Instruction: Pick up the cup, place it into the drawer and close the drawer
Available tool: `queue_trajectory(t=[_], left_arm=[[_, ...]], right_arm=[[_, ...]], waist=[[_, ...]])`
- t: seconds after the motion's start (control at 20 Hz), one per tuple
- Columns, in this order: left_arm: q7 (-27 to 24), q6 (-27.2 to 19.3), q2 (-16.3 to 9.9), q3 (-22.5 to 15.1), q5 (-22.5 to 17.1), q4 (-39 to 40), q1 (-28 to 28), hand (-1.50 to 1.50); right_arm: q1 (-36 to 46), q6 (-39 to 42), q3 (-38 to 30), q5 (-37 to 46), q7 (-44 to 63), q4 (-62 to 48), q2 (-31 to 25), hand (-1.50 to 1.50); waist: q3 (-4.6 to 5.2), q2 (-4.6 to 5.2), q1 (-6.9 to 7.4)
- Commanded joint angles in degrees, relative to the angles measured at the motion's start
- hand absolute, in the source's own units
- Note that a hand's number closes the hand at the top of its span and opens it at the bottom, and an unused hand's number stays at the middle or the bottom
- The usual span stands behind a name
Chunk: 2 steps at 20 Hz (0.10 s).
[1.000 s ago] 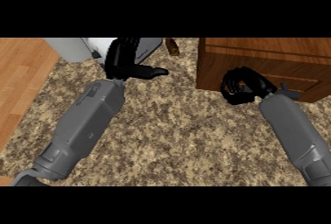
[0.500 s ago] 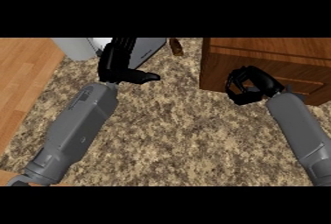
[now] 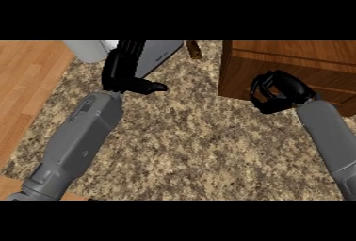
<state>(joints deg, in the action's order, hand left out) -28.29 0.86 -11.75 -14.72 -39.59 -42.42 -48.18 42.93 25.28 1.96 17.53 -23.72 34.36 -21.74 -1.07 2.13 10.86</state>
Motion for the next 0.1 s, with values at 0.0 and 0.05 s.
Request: queue_trajectory(t=[0.0,0.05], left_arm=[[-0.3,0.6,-0.4,0.5,-0.4,-0.7,0.3,-1.50],[0.5,0.7,-0.2,-0.3,-0.2,-0.6,1.1,-1.50]], right_arm=[[9.9,-7.4,-5.1,0.4,4.3,-1.7,-6.3,1.50],[9.2,-7.4,-5.2,0.3,3.8,-1.2,-6.6,1.50]], waist=[[0.90,0.87,1.86],[0.81,0.78,2.17]])
